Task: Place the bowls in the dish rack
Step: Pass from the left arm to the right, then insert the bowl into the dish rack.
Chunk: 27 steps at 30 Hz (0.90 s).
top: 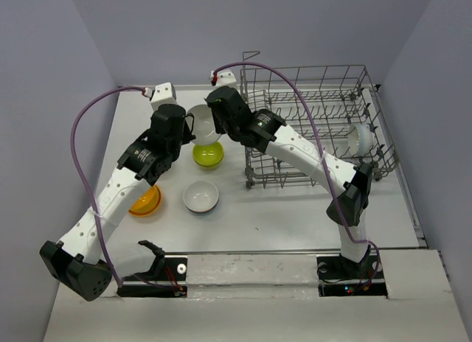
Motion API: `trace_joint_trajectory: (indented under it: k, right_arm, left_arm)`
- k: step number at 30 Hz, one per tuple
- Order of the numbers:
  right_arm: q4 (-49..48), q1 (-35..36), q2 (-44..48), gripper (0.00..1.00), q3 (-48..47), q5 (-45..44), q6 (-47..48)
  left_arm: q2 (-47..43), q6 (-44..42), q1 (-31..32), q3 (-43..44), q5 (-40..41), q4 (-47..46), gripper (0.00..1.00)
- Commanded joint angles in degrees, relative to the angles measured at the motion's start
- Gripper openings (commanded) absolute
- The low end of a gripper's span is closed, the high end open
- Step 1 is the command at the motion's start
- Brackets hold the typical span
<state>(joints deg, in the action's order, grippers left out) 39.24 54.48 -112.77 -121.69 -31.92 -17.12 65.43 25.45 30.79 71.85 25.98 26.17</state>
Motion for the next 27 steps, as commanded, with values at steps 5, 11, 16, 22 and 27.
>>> trace_joint_trajectory:
  k: [5,11,16,22,27]
  right_arm:
    - [-2.4,0.5,4.8,0.01,-0.5,-2.3,0.4]
    - [-2.9,0.5,9.4,0.01,2.8,-8.3,2.5]
    - [-4.2,-0.1,16.0,0.01,7.1,-19.3,7.5]
    - [-12.4,-14.7,23.4,0.01,16.2,-33.5,19.2]
    - [-31.2,-25.5,28.0,0.01,27.5,-38.5,34.2]
  left_arm:
    - [-0.4,0.6,1.7,6.2,0.8,-5.3,0.41]
    - [-0.3,0.1,3.0,9.4,1.6,-4.0,0.70]
    - [-2.9,-2.2,3.2,12.9,1.8,-3.1,0.72]
    - [-6.7,-5.0,3.2,9.8,-5.5,-4.7,0.73]
    - [-9.6,-6.5,3.1,4.2,-10.2,-6.8,0.76]
